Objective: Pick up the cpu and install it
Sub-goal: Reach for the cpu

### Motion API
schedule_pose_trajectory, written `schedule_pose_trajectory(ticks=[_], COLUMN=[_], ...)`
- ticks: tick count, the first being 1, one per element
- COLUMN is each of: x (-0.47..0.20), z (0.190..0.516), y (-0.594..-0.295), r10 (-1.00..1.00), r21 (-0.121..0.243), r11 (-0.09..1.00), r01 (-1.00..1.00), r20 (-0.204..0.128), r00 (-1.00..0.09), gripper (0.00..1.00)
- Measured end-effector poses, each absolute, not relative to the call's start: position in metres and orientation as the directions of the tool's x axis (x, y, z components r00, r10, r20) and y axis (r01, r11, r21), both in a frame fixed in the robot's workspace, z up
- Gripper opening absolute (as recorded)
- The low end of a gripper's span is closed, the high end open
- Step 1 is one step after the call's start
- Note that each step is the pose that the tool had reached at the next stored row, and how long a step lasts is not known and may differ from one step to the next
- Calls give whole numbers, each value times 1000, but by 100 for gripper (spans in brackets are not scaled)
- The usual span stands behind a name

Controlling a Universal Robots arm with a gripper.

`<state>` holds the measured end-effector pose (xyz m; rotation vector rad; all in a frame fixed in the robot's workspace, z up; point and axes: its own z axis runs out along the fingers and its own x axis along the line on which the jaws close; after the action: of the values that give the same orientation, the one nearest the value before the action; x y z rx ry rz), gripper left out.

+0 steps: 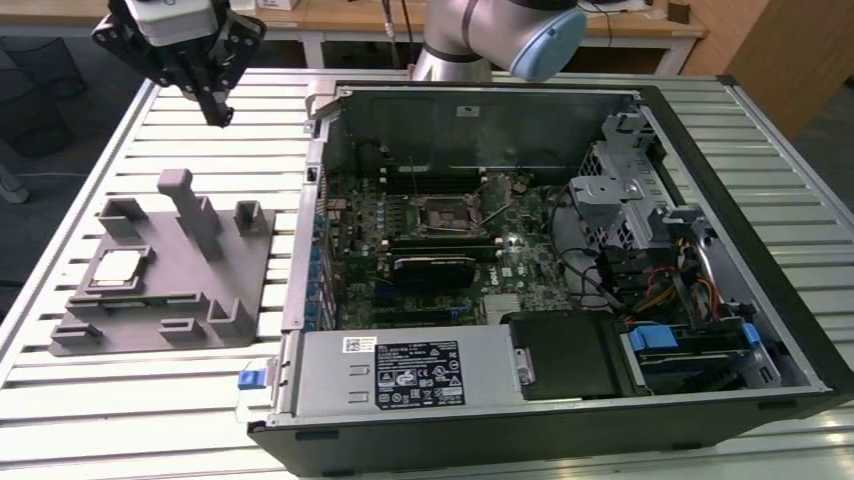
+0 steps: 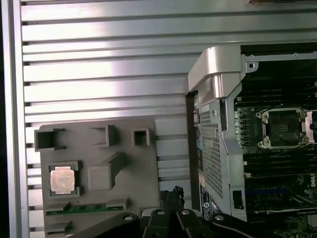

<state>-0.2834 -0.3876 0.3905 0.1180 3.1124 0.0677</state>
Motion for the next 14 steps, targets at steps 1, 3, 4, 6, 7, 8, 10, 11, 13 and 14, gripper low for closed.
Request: schedule_pose_trajectory(ticks=[1,3,4,6,7,8,10,11,13,14], x=[-287,-296,-300,-309,-314,-318,-327,-332,-341,-345], z=[391,390,390,390,389,389,389,389,388,388], y=[-387,-387,-386,-386,-386,-386,-386,-386,-386,-386], r10=[76,76,76,76,76,76,76,76,76,76], r21=[44,44,44,44,44,44,44,44,44,44], r11=[996,996,996,996,996,996,996,996,996,996], r01=[75,75,75,75,75,75,75,75,75,75], r20=[-24,-24,-24,-25,-25,-24,-25,-25,-24,-25], r00=[-997,-997,-997,-997,-997,-997,-997,-997,-997,-997], gripper=[11,11,11,11,11,11,11,11,11,11])
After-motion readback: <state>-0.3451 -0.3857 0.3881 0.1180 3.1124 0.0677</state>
